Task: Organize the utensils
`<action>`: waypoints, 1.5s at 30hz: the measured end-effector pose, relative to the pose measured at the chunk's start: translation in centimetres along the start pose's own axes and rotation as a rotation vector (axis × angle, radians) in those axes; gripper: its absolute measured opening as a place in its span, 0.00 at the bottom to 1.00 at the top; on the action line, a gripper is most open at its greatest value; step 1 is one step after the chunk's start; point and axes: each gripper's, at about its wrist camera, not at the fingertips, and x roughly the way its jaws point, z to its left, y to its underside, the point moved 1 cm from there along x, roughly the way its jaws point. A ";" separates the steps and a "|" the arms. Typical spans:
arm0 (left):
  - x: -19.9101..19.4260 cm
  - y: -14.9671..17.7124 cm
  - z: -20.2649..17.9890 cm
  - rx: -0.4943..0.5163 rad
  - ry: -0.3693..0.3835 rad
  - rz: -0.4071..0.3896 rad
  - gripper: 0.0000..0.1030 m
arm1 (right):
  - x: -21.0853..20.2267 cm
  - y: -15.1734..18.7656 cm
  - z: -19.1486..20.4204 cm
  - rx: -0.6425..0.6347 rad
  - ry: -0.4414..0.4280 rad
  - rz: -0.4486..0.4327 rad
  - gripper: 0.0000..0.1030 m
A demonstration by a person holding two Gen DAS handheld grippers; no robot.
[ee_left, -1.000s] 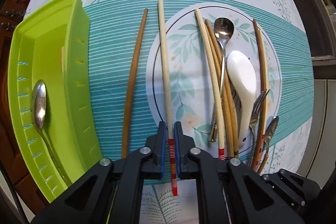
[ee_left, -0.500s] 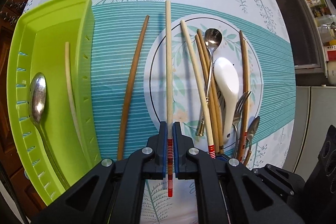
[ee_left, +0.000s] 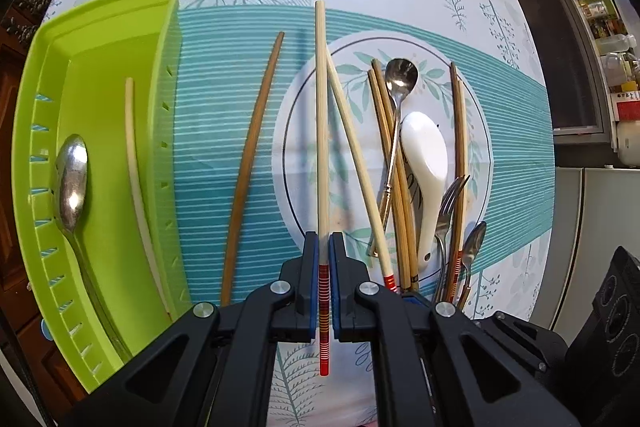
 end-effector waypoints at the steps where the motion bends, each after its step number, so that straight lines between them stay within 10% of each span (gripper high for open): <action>1: 0.3 0.0 0.0 0.001 0.004 0.006 0.02 | 0.3 0.1 -0.1 -0.002 0.005 0.013 0.04; 14: 0.8 0.3 0.7 -0.027 0.004 0.006 0.02 | 4.1 1.6 0.7 -0.112 0.176 0.140 0.00; 26: -0.4 0.3 1.4 -0.025 -0.020 -0.015 0.02 | 5.2 -0.3 1.9 -0.073 0.084 0.161 0.01; 45: -7.2 2.2 3.1 -0.018 -0.012 -0.082 0.02 | 9.3 -1.8 7.8 -0.167 0.220 0.149 0.18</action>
